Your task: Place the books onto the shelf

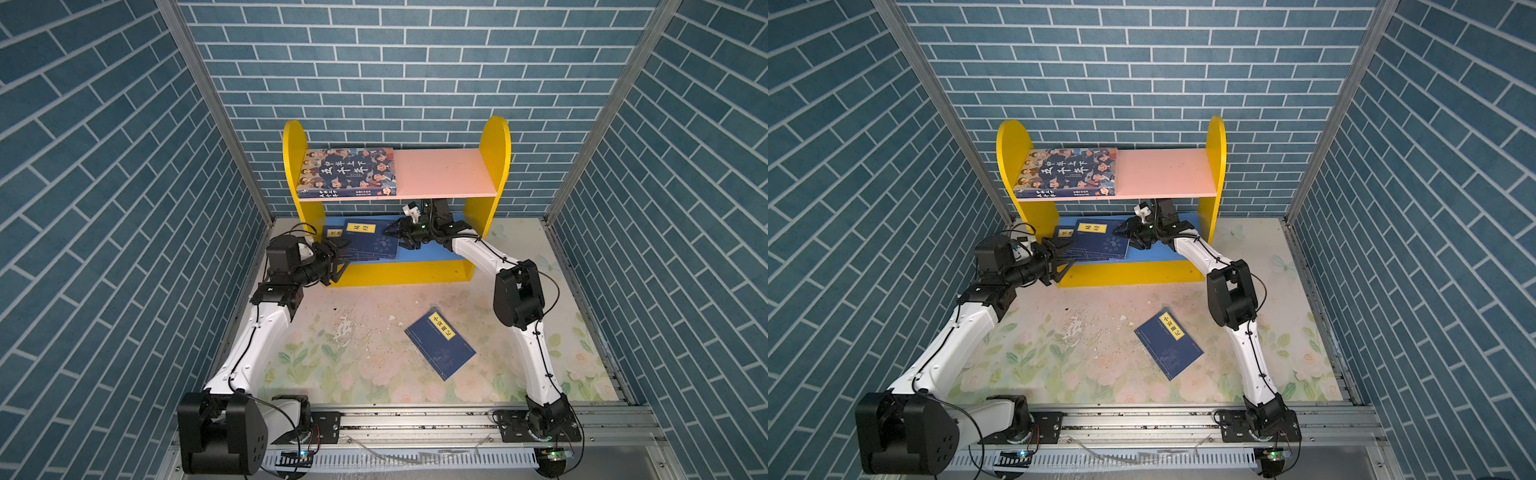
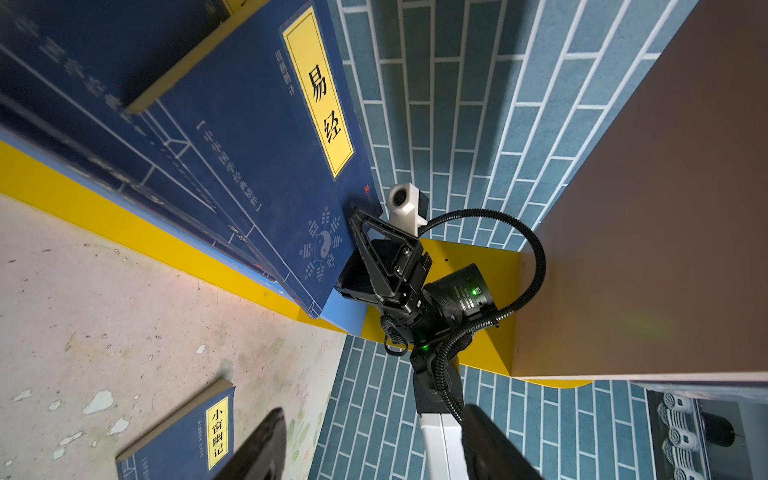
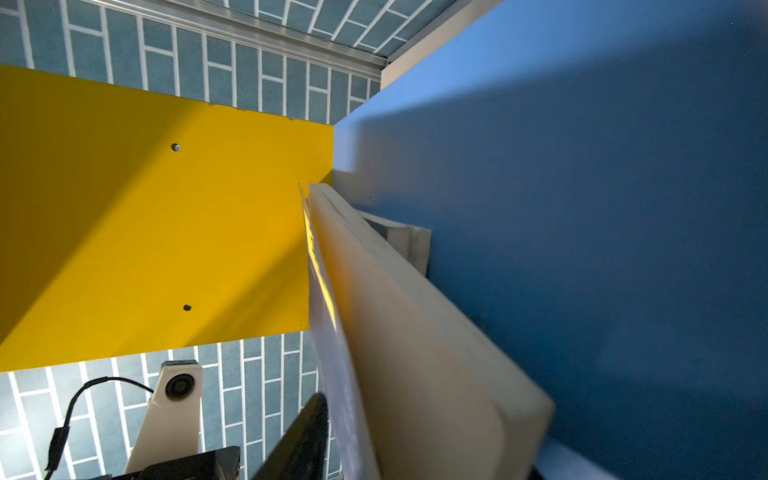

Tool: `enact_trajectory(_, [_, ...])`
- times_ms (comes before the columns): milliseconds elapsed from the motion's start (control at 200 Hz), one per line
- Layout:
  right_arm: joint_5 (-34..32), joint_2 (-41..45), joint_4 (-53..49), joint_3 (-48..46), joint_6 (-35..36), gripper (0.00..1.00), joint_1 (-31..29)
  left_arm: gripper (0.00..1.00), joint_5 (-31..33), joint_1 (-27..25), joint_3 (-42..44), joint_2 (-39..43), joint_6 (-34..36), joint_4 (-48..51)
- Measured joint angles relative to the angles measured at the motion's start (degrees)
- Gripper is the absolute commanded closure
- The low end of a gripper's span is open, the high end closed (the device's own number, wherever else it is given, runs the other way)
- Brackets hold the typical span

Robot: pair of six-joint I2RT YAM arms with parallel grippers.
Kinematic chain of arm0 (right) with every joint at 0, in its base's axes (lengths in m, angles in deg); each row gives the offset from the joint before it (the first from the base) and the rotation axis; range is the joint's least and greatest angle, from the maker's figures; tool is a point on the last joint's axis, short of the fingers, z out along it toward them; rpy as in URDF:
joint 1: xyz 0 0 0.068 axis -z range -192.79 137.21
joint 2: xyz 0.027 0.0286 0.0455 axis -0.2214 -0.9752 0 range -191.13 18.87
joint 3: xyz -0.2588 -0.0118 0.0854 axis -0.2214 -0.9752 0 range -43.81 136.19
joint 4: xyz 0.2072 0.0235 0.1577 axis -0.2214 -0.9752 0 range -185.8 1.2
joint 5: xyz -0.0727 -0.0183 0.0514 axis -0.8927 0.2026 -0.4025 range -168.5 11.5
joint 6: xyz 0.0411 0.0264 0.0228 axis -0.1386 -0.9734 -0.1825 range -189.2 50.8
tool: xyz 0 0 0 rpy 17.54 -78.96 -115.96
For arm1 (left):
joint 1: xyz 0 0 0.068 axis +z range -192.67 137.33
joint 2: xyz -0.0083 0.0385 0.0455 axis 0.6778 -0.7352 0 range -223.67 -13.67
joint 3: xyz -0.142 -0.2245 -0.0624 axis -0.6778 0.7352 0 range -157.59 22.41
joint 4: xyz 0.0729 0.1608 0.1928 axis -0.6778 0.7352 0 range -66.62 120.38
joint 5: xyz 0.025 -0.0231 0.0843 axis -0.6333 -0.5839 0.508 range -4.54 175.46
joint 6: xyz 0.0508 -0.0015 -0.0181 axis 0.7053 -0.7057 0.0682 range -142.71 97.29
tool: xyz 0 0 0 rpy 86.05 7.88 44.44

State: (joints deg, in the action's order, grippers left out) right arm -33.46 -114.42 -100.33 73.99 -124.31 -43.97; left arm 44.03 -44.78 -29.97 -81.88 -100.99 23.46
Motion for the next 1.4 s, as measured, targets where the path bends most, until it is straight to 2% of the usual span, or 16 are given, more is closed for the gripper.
enact_trajectory(240, [-2.6, 7.56, 4.07, -10.95, -1.79, 0.49, 0.63, 0.32, 0.0, 0.0, 0.0, 0.0, -0.68, -0.61])
enact_trajectory(445, [-2.82, 9.53, 7.26, -14.08, -3.74, 0.55, 0.63, 0.31, 0.0, 0.0, 0.0, 0.0, -0.81, -1.22])
enact_trajectory(880, [-3.48, 9.44, 5.6, -13.16, -4.37, 0.65, 0.33, 0.31, 0.02, 0.0, 0.0, 0.0, -0.83, -1.22])
enact_trajectory(1100, [-3.87, 7.76, 1.55, -8.81, -3.02, 0.74, -0.11, 0.31, 0.02, 0.0, 0.0, 0.0, -0.85, -1.22])
enact_trajectory(1401, [-3.89, 2.73, -1.16, -2.08, -1.84, 0.78, -0.55, 0.31, 0.02, 0.0, 0.0, 0.0, -0.87, -1.25])
